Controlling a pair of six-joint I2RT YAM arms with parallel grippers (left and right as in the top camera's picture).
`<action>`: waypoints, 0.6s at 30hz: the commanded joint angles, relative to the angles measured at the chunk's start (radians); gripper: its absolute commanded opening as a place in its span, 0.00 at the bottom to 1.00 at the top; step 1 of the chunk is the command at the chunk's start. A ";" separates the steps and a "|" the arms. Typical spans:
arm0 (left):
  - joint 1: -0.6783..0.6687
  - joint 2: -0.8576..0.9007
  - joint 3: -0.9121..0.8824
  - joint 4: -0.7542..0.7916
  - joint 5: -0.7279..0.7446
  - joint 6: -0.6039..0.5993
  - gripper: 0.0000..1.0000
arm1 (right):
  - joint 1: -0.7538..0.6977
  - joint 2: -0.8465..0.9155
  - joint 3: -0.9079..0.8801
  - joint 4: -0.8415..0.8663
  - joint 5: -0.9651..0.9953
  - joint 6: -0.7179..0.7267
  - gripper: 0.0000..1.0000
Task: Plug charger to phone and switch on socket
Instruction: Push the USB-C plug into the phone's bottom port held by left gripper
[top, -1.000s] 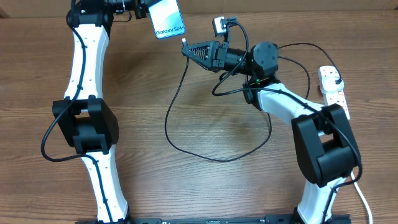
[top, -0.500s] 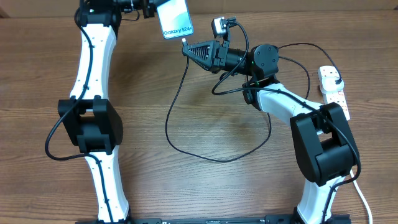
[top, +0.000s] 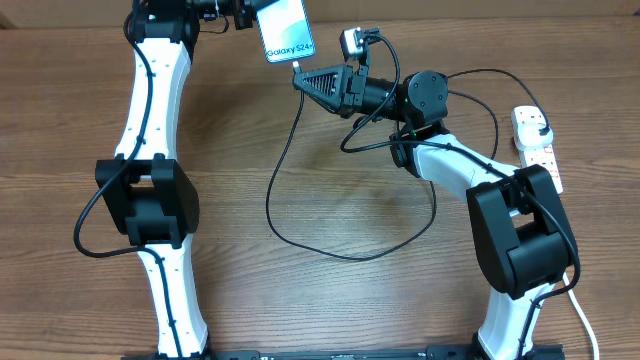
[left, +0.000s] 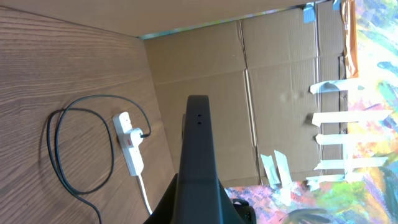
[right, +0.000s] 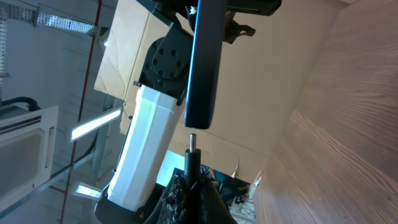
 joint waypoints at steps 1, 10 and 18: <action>-0.008 -0.018 0.009 0.009 0.023 -0.005 0.04 | -0.002 0.008 0.010 0.008 0.010 0.004 0.04; -0.024 -0.018 0.009 0.008 0.043 0.017 0.04 | -0.016 0.008 0.010 0.007 0.010 0.004 0.03; -0.024 -0.018 0.009 0.009 0.045 0.017 0.04 | -0.023 0.008 0.010 0.008 0.013 0.008 0.04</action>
